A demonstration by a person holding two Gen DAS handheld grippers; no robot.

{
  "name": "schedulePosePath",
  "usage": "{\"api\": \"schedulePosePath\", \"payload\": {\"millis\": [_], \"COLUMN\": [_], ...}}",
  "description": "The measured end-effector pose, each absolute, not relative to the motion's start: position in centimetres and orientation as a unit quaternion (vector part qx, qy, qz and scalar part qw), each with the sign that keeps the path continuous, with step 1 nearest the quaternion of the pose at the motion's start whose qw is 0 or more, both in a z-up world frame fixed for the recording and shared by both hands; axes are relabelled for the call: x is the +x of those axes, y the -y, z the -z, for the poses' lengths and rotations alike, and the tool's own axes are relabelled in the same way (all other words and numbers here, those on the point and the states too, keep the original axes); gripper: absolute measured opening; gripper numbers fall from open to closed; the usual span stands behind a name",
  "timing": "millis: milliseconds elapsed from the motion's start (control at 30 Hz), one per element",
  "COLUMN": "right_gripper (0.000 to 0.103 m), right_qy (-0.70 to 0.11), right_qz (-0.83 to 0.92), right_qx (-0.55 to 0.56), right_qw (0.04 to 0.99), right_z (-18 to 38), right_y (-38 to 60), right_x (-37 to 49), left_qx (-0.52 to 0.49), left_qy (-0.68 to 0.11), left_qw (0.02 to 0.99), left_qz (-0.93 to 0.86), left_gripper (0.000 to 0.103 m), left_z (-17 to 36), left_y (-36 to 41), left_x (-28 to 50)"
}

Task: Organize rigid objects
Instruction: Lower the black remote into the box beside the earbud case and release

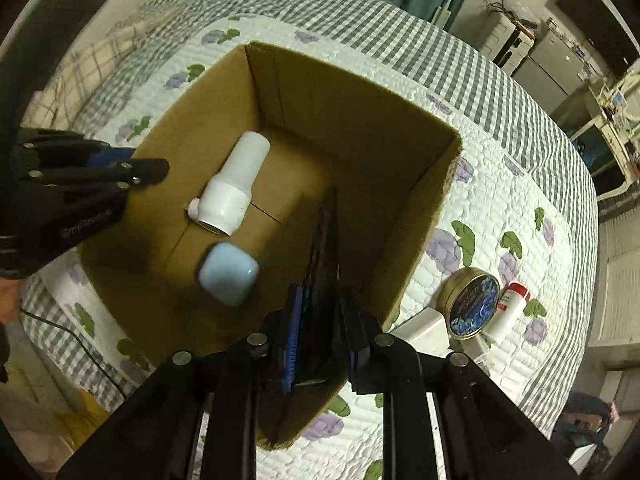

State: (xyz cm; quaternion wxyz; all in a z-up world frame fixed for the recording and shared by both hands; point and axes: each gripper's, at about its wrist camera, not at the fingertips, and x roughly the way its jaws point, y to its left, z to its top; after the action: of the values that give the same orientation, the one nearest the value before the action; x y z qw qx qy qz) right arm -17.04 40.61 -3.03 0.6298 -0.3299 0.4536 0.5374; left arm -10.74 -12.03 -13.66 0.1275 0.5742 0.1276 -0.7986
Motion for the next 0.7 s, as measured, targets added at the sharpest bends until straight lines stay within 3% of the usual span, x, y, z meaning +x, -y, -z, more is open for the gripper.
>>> {"api": "schedulePosePath", "payload": {"millis": [67,133,200,267,467,700], "right_gripper": [0.047,0.049,0.058,0.073,0.077,0.077], "right_qy": [-0.448,-0.435,-0.428,-0.419,-0.434,-0.522], "right_qz": [-0.546,-0.560,-0.566,-0.558,-0.501,-0.422], "right_qx": [-0.316,-0.283,-0.261,-0.235,-0.227,-0.267], "right_qw": [0.634,0.646,0.655,0.677,0.713,0.691], "right_z": [1.5,-1.2,-3.3,-5.1,-4.2,5.8], "right_y": [-40.1,-39.1,-38.2,-37.2,-34.8,-32.5], "right_x": [-16.5,-15.2,-13.5,-11.3,-4.1,1.0], "left_qx": [0.575,0.575,0.575,0.575,0.576,0.576], "left_qy": [-0.129,-0.125,-0.126,-0.130,-0.133,-0.125], "left_qw": [0.126,0.127,0.127,0.126,0.124,0.126], "left_qz": [0.798,0.799,0.798,0.798,0.797,0.798], "left_gripper": [0.010,0.010,0.010,0.010,0.010,0.010], "left_z": [13.7,13.6,13.6,13.6,13.5,13.5], "left_y": [12.0,11.9,11.9,12.0,12.0,11.8], "left_x": [-10.7,-10.7,-10.7,-10.7,-10.6,-10.6]}}
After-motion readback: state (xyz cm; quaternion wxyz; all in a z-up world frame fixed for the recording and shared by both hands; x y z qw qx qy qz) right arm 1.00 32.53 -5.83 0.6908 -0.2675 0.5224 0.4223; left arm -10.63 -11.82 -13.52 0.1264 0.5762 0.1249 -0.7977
